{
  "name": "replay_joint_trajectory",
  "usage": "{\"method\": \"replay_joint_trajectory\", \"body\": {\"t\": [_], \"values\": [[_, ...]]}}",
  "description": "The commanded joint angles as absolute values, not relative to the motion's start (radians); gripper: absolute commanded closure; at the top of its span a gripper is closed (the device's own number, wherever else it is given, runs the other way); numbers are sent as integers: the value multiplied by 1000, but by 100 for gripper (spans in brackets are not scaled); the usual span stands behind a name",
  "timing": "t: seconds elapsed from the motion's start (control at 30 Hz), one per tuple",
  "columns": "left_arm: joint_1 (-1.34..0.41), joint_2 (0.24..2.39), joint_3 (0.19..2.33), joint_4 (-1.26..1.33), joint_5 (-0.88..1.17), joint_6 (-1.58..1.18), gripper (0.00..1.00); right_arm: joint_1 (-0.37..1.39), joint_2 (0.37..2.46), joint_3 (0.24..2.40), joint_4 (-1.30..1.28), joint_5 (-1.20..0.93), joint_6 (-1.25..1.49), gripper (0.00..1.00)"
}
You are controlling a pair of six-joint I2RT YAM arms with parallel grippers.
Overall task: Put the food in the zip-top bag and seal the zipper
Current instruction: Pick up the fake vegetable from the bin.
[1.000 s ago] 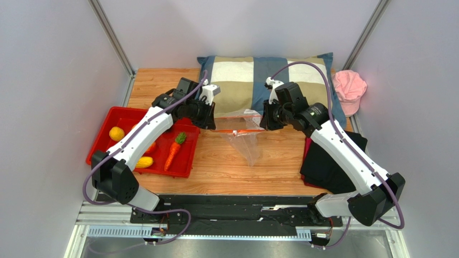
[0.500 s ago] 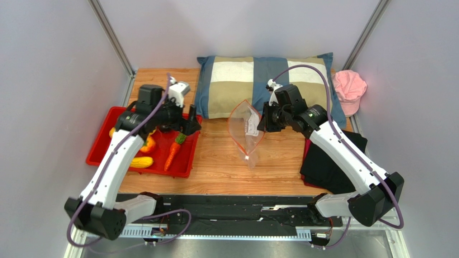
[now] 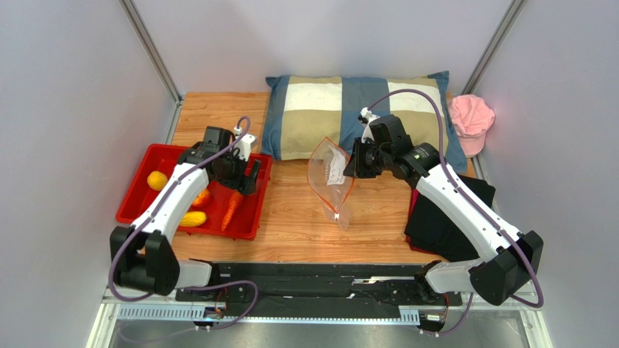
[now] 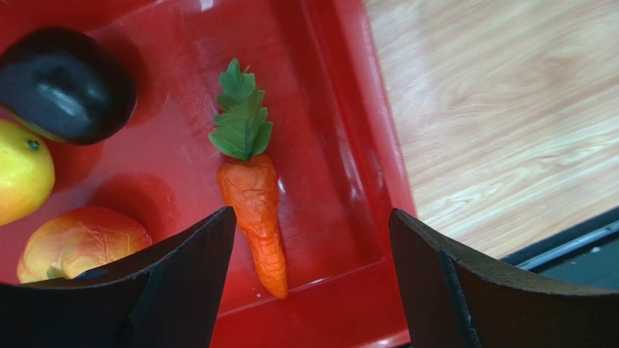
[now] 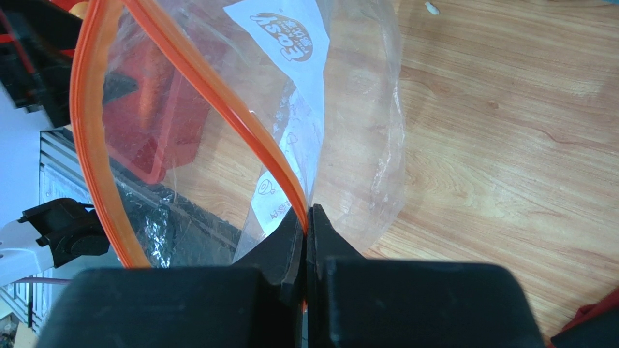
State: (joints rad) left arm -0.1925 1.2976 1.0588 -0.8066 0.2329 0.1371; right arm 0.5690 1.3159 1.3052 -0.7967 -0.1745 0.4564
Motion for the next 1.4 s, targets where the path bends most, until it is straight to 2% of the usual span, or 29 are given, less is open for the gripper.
{"method": "replay_joint_trajectory", "body": {"t": [0.0, 0.27, 0.5, 0.6, 0.7, 0.73, 0.8, 0.83, 0.93, 1.17, 1.23, 1.37], "values": [[-189, 1397, 1083, -750, 160, 172, 16, 575, 1292, 1309, -753, -173, 465, 100], [-189, 1649, 1144, -776, 46, 150, 31, 575, 1287, 1313, -758, -155, 454, 100], [-189, 1713, 1123, -764, -35, 160, 35, 575, 1299, 1324, -750, -158, 460, 100], [-189, 1732, 1126, -778, -41, 166, 40, 575, 1311, 1330, -746, -166, 466, 100], [-189, 1706, 1132, -791, -17, 160, 58, 575, 1325, 1345, -749, -173, 472, 100], [-189, 1691, 1144, -799, -8, 155, 67, 575, 1330, 1348, -749, -178, 474, 100], [-189, 1629, 1166, -825, 35, 141, 75, 575, 1344, 1364, -747, -187, 485, 100], [-189, 1606, 1195, -836, 76, 135, 84, 575, 1348, 1368, -746, -202, 489, 100], [-189, 1496, 1265, -862, 153, 104, 100, 575, 1365, 1379, -732, -247, 511, 100], [-189, 1269, 1452, -822, 389, -32, 100, 575, 1405, 1410, -707, -311, 569, 100], [-190, 1229, 1509, -740, 481, -133, 100, 578, 1414, 1423, -696, -328, 583, 100], [-224, 1138, 1537, -516, 528, -328, 100, 584, 1440, 1442, -686, -342, 603, 100]]}}
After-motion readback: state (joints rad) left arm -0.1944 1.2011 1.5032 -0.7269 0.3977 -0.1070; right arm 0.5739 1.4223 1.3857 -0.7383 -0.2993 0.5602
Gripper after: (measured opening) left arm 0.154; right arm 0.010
